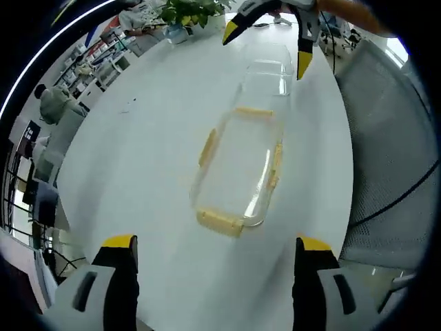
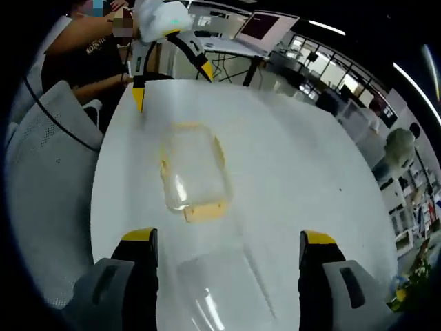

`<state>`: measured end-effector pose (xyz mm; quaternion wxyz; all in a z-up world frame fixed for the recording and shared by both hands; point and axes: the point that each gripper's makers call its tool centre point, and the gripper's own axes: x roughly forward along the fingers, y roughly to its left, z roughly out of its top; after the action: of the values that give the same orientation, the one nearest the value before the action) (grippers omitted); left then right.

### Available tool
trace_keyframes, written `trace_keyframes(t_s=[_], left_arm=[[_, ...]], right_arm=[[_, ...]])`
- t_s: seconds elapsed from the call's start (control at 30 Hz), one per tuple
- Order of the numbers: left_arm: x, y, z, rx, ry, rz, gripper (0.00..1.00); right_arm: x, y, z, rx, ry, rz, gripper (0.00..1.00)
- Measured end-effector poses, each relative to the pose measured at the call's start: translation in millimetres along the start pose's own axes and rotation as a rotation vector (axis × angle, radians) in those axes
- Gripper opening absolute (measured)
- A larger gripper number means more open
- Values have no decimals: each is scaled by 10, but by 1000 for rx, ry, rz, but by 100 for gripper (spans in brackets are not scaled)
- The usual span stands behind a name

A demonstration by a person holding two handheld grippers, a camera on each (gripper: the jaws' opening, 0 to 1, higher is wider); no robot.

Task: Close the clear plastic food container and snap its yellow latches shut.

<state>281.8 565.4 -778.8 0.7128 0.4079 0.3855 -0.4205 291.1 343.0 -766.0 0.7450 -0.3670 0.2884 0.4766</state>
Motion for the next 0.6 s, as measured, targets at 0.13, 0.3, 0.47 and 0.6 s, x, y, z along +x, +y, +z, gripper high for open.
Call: trace_keyframes(t_s=[0.13,0.3,0.47,0.6], left_arm=[[55,34,16,43,1,-58,92],[177,33,-19,108,37,-129,89],[315,-5,-5,131,37,-206,79],[402,15,-10,119,47,-230,76]], right_arm=[[71,17,41,-30,12,45,79],[197,63,97,-51,18,110,78],[338,135,124,-50,23,181,70],[435,157,91,-48,44,214,70]])
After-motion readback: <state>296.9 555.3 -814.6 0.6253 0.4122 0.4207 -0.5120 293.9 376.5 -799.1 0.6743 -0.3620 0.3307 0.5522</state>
